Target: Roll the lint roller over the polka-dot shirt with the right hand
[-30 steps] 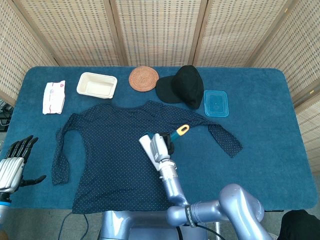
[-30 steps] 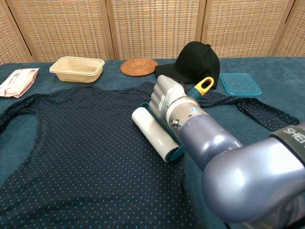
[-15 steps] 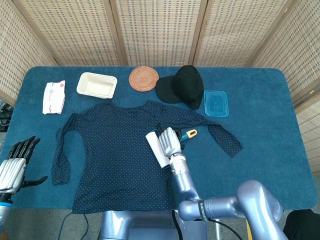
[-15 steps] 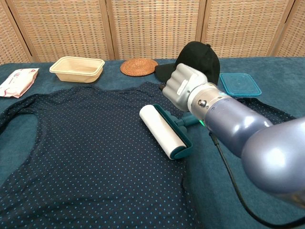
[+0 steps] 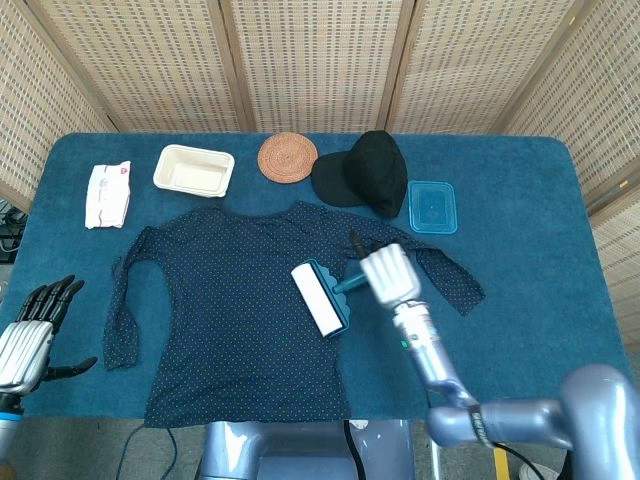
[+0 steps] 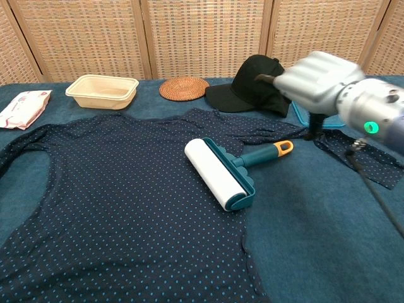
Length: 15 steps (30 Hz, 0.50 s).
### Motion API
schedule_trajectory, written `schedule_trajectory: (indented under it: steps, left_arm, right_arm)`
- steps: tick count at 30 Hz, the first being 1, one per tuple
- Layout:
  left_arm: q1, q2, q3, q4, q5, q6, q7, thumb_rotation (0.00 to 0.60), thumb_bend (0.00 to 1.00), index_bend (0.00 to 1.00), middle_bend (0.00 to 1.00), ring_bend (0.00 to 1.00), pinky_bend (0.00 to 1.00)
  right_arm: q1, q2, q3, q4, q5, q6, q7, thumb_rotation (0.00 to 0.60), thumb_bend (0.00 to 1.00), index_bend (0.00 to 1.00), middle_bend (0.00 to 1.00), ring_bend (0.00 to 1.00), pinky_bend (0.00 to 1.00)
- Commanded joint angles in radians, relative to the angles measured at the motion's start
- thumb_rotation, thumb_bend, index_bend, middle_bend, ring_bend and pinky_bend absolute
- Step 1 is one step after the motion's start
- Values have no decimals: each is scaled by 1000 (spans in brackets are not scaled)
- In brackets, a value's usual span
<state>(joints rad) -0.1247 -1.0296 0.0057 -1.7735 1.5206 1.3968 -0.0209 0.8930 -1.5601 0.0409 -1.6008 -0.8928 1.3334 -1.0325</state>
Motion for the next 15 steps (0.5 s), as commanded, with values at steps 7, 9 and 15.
schedule_trajectory:
  steps: [7, 9, 15]
  left_arm:
    - [19, -2, 20, 0, 54, 42, 7, 600, 0, 0, 0, 0, 0]
    - [22, -2, 24, -1, 63, 47, 7, 600, 0, 0, 0, 0, 0]
    - [25, -2, 27, 2, 88, 64, -5, 600, 0, 0, 0, 0, 0]
  right_arm:
    - [-275, 244, -110, -58, -274, 89, 539, 600, 0, 0, 0, 0, 0]
    - [-325, 260, -131, -19, -334, 123, 647, 600, 0, 0, 0, 0, 0]
    - [-443, 267, -162, 85, -441, 222, 805, 600, 0, 0, 0, 0, 0]
